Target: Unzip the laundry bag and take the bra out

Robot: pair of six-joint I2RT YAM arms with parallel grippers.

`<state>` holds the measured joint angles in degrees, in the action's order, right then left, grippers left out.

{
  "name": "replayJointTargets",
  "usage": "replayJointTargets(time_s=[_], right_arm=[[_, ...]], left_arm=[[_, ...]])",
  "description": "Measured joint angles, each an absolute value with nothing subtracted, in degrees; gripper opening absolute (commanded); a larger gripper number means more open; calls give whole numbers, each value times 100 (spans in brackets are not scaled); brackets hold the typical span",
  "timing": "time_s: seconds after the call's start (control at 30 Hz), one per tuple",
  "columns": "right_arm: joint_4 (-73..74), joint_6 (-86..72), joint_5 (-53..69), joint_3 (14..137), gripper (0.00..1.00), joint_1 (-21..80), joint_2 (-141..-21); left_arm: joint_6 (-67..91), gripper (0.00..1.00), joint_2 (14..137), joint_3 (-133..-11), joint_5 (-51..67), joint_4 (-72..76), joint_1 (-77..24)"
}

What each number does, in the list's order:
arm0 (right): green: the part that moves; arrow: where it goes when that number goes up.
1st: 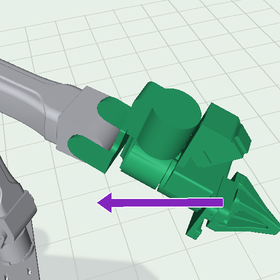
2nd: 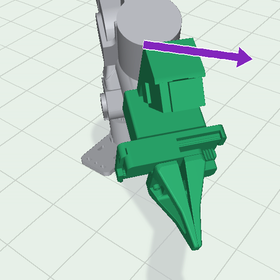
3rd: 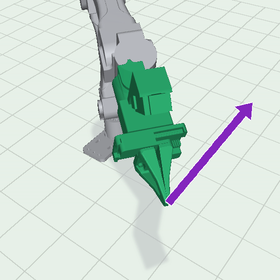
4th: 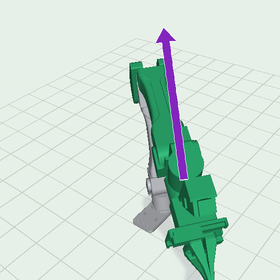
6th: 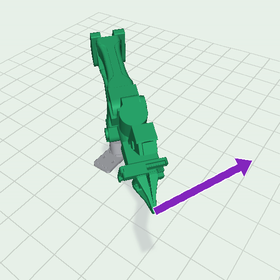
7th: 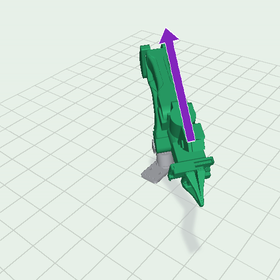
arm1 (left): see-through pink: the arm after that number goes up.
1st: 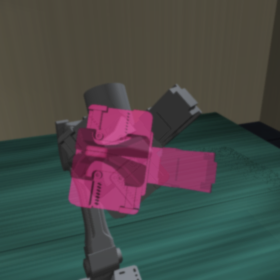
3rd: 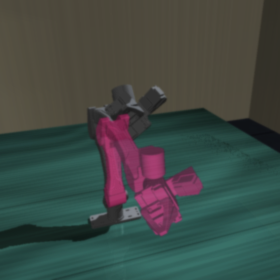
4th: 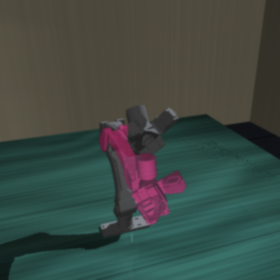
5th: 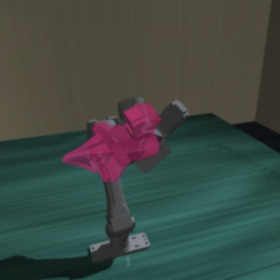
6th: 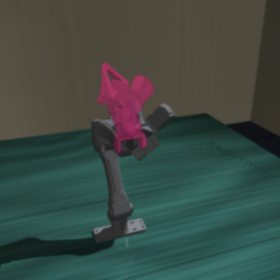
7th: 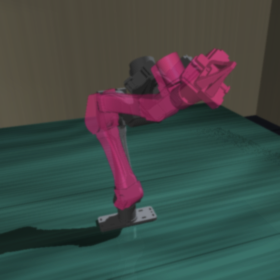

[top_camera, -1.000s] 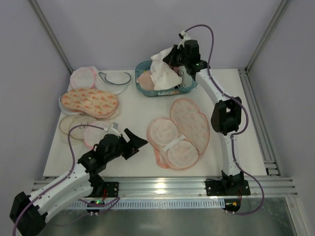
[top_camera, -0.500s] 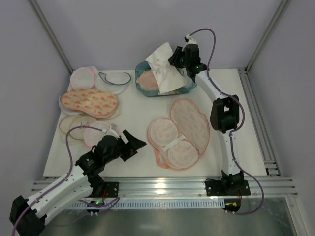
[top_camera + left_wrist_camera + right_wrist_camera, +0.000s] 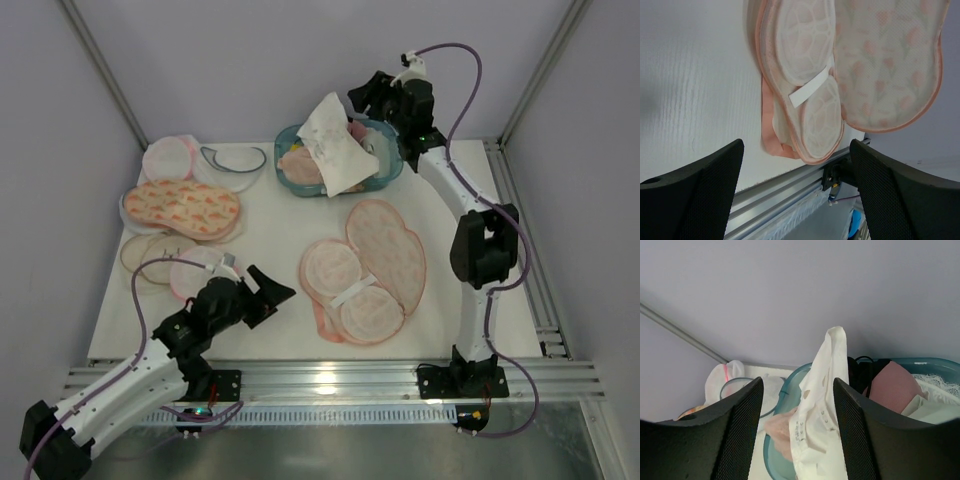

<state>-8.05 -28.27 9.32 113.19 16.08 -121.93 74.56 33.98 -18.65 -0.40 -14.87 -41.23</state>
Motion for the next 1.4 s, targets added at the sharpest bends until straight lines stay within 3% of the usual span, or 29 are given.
replayJointTargets(time_s=[0.2, 0.63, 0.93, 1.03, 1.07, 1.13, 1.4], right_arm=[[-926, -2729, 910, 10051, 63, 1597, -10781], [1028, -2412, -1149, 6458, 63, 1649, -7404], [1831, -2434, -414, 4797, 60, 1653, -6119], [1909, -2397, 51, 4456, 44, 1660, -5857], [1909, -2403, 161, 4359, 26, 1671, -5789], [1922, -2355, 438, 4121, 7, 1678, -5636], [1651, -2287, 1761, 3483, 4, 1743, -5135]], left_arm=[[7454, 88, 3249, -1828, -58, -1509, -4123], [7432, 88, 3326, -1750, -38, -1483, -4123], [7415, 88, 3798, -1745, 51, -1205, -4123], [7408, 88, 3909, -1745, 71, -1149, -4123], [7408, 88, 3929, -1745, 71, -1127, -4123], [7406, 88, 3935, -1745, 71, -1094, -4123], [7408, 88, 3931, -1745, 71, -1048, -4123]])
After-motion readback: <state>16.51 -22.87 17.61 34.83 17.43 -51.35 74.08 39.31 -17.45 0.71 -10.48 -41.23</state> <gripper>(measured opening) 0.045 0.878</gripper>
